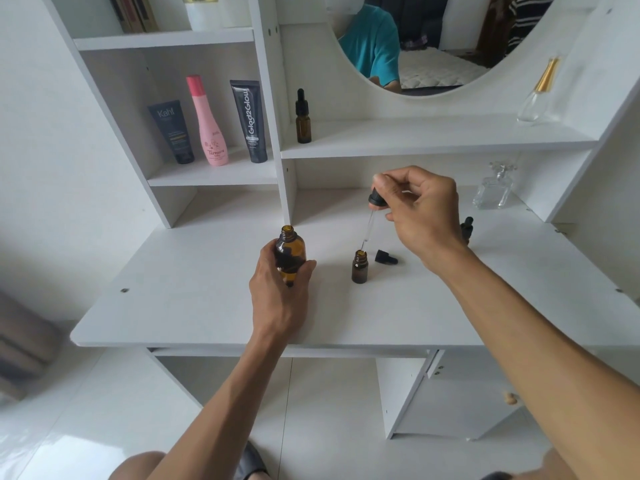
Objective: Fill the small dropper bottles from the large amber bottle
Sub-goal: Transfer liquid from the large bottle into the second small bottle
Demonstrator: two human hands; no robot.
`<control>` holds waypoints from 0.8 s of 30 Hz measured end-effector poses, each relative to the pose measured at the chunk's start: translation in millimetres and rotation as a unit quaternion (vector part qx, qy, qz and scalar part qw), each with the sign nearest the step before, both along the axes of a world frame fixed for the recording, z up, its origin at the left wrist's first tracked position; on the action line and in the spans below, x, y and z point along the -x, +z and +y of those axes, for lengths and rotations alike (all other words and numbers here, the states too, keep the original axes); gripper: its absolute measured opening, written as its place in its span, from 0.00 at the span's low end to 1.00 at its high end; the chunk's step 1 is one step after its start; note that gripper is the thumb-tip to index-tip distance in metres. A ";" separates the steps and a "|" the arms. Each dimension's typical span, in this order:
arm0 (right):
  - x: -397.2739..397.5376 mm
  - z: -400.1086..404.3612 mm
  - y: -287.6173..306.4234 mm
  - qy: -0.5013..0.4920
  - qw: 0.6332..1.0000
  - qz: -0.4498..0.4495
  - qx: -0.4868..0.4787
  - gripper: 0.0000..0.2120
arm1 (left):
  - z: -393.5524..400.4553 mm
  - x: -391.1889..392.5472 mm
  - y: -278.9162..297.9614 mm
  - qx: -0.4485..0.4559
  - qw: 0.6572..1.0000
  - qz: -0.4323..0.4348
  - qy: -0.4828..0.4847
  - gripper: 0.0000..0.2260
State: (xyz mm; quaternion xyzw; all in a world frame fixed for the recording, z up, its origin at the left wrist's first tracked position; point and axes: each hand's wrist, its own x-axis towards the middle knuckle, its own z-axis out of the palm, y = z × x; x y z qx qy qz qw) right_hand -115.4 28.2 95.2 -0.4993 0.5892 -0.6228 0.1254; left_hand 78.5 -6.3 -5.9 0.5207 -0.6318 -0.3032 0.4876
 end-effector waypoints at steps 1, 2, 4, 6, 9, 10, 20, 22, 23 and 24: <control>-0.3 -0.1 -0.7 0.001 1.000 0.004 -0.002 0.06 | 0.0 0.1 -0.1 0.000 1.000 0.001 0.000 0.20; -1.0 0.0 -1.4 0.002 1.000 0.008 -0.005 0.06 | 0.1 0.2 -0.1 -0.001 1.000 0.001 0.000 0.20; -2.1 0.1 -2.7 0.005 1.000 0.015 -0.010 0.06 | 0.1 0.5 -0.1 -0.002 1.000 0.002 0.001 0.21; -3.6 0.1 -3.8 0.006 1.000 0.019 -0.016 0.05 | 0.3 0.4 -0.2 -0.002 1.000 0.001 0.001 0.20; -5.4 -0.5 -4.8 0.003 0.999 0.024 -0.023 0.05 | 0.4 0.4 0.3 -0.004 1.000 0.001 0.002 0.20; -5.9 -1.0 -4.9 0.001 0.999 0.026 -0.024 0.06 | 0.5 0.4 0.5 -0.004 1.000 0.001 0.002 0.20; -7.4 -2.5 -5.3 -0.002 0.998 0.054 -0.024 0.09 | 1.4 0.6 2.6 -0.004 1.000 0.005 0.002 0.19; -7.8 -1.8 -5.3 -0.001 0.998 0.064 -0.021 0.10 | 2.0 0.6 3.4 -0.004 1.000 0.006 0.000 0.19; -8.2 -1.6 -5.3 -0.002 0.998 0.067 -0.021 0.10 | 2.1 0.8 3.6 -0.004 1.000 0.007 0.000 0.19; -8.4 -1.2 -5.0 -0.002 0.997 0.068 -0.021 0.10 | 2.1 0.9 3.7 -0.004 1.000 0.008 -0.001 0.19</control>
